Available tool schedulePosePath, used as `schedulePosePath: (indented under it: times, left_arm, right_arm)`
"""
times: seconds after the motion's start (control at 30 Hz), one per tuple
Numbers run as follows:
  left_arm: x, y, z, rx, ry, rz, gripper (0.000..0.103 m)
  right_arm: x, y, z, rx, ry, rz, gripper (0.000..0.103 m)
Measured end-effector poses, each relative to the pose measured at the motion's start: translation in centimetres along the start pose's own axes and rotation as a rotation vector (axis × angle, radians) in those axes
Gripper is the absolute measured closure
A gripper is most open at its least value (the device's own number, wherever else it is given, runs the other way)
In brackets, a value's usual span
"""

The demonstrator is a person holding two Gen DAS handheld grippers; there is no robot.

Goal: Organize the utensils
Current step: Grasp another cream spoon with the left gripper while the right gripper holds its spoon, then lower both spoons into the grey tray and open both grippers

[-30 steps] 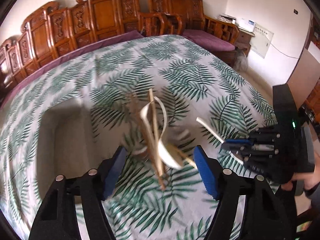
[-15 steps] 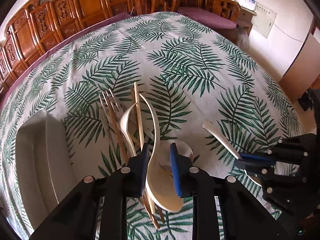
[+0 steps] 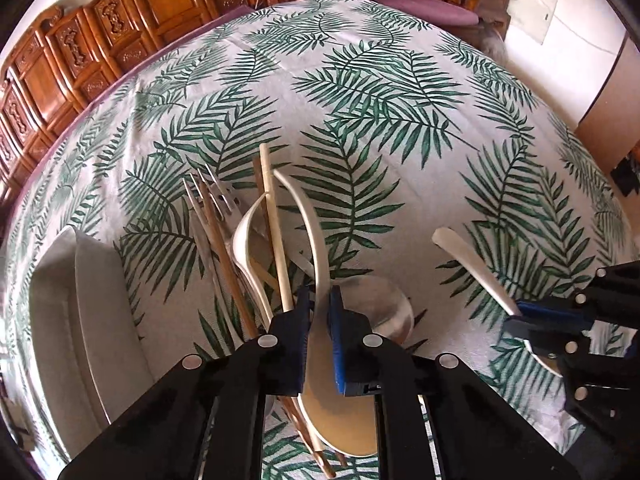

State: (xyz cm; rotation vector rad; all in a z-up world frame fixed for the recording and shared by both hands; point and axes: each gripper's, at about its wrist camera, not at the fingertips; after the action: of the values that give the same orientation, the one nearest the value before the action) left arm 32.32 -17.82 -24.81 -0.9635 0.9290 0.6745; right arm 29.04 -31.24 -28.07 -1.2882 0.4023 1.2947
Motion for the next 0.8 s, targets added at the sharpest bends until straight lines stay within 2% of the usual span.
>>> schedulePosePath:
  times: [0.2, 0.43, 0.8]
  left_arm:
    - [-1.9, 0.3, 0.1, -0.012, -0.008, -0.061, 0.1]
    - [-5.2, 1.0, 1.3, -0.057, 0.052, -0.131, 0.1]
    - [-9.0, 3.0, 5.3, -0.117, 0.068, -0.203, 0.1]
  right_arm:
    - [0.0, 0.0, -0.1, 0.002, -0.004, -0.003, 0.095]
    - [0.0, 0.1, 0.1, -0.004, 0.006, -0.003, 0.095]
    - [-1.0, -0.5, 1.1, -0.026, 0.006, -0.039, 0.095]
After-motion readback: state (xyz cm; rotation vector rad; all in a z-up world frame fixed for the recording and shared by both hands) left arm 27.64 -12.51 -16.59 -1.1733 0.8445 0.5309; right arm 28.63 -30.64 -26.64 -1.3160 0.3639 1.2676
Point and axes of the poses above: each gripper's, at about its wrist camera, not at the fingertips, and x roughly the way its jaws point, z to its left, y to its underside, and after that the axes turned 9 degrees about -y, right-handed
